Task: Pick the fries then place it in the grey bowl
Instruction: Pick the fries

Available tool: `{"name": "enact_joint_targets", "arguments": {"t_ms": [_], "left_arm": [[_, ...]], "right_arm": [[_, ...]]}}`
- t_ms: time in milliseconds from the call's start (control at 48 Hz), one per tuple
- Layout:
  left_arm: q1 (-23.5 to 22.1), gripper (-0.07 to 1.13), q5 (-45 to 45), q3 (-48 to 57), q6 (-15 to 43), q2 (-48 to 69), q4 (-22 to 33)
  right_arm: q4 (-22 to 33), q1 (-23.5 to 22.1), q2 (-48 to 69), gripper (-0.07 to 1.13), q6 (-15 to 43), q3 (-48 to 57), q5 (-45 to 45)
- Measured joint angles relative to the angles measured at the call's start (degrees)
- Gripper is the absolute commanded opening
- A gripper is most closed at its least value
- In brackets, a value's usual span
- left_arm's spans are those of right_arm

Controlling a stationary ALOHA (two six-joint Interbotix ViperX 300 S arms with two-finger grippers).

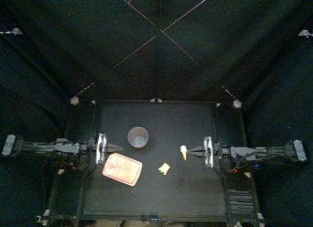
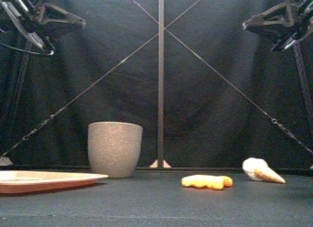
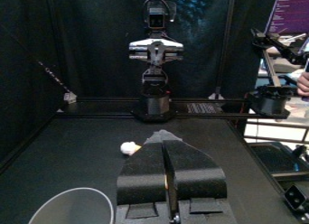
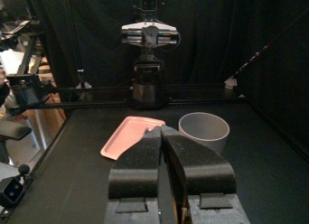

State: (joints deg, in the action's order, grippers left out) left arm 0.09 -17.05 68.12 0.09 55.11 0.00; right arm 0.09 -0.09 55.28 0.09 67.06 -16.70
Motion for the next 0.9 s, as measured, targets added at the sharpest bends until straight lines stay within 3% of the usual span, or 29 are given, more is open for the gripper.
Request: {"name": "enact_joint_targets", "arguments": {"t_ms": [167, 312, 417, 708, 771, 896], "left_arm": [[0.18, 0.0, -0.44, 0.0, -0.09, -0.26, -0.35], [0.79, 0.0, -1.49, -0.09, -0.09, -0.44, -0.44], [1.67, 0.0, -1.76, -0.09, -0.09, -0.44, -0.44], [2.9, 0.0, -1.85, 0.0, -0.09, -0.53, -0.44], [2.9, 0.0, -1.85, -0.09, -0.09, -0.53, -0.44], [3.34, 0.0, -1.76, 0.0, -0.09, -0.62, -0.44]], "right_arm": [[0.09, -0.97, -5.01, 0.0, 0.26, -0.35, 0.0], [0.0, -3.08, -16.0, 0.06, 0.44, -4.31, 0.09], [0.35, -4.39, -24.08, 0.21, 0.26, -8.44, 0.88], [-1.05, -5.45, -35.42, 0.89, 1.14, -13.62, -0.88], [-2.72, -5.62, -36.47, 0.96, 1.41, -13.62, -2.02], [-6.5, -5.98, -38.14, 0.95, 1.49, -13.62, -2.64]]}}
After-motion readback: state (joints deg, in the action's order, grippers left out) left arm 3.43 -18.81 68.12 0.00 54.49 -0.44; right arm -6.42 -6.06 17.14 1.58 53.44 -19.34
